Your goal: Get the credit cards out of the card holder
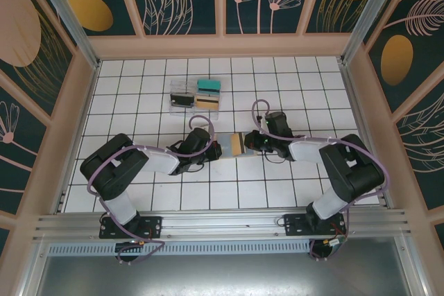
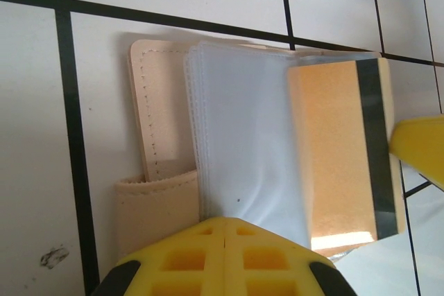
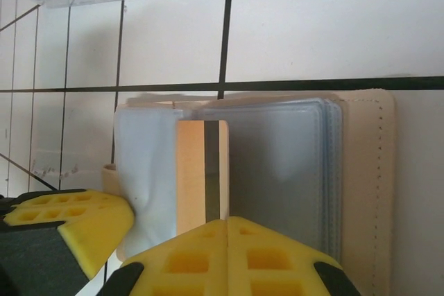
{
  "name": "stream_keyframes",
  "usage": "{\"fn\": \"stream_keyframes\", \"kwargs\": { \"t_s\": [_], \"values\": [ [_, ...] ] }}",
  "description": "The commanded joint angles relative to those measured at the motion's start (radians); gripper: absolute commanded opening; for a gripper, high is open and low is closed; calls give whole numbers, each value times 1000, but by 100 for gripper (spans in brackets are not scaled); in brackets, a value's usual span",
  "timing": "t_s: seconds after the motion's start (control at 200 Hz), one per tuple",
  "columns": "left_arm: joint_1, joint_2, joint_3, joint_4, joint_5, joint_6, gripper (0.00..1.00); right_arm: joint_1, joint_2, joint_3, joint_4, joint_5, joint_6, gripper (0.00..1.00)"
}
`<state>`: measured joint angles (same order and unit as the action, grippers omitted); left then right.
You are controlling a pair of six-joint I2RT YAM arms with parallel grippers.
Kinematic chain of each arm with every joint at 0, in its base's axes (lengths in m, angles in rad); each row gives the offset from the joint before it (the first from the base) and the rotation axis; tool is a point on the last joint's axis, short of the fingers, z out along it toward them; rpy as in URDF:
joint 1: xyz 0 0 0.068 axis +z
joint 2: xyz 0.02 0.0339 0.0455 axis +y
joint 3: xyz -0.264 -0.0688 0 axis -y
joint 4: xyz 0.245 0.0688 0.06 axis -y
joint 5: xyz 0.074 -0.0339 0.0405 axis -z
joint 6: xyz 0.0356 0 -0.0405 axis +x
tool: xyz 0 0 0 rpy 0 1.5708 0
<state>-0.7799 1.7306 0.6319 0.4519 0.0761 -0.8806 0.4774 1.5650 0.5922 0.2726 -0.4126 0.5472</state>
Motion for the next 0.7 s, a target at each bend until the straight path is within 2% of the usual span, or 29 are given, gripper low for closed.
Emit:
{"fn": "stream_keyframes", "kwargs": {
  "t_s": [0.0, 0.155, 0.435, 0.495, 0.551, 0.641, 0.691],
  "values": [
    [2, -11, -6, -92, -42, -4, 0, -10, -51, -29, -25, 16, -17, 0],
    [2, -11, -4, -95, -42, -1, 0, -25, -104, -43, -46, 39, -13, 0],
    [3, -137, -13, -101, -47, -1, 0, -38, -220, -52, -97, 61, -47, 0],
    [2, -185, -20, -108, -57, 0, 13, -36, -254, -41, -114, 64, -68, 0],
    [2, -238, -30, -121, -79, -2, 29, -32, -281, -22, -133, 66, -94, 0],
    [2, -348, -63, -138, -142, -4, 43, -10, -307, 24, -176, 80, -148, 0],
    [2, -417, -88, -155, -188, -6, 59, 15, -310, 62, -206, 101, -186, 0]
  ]
}}
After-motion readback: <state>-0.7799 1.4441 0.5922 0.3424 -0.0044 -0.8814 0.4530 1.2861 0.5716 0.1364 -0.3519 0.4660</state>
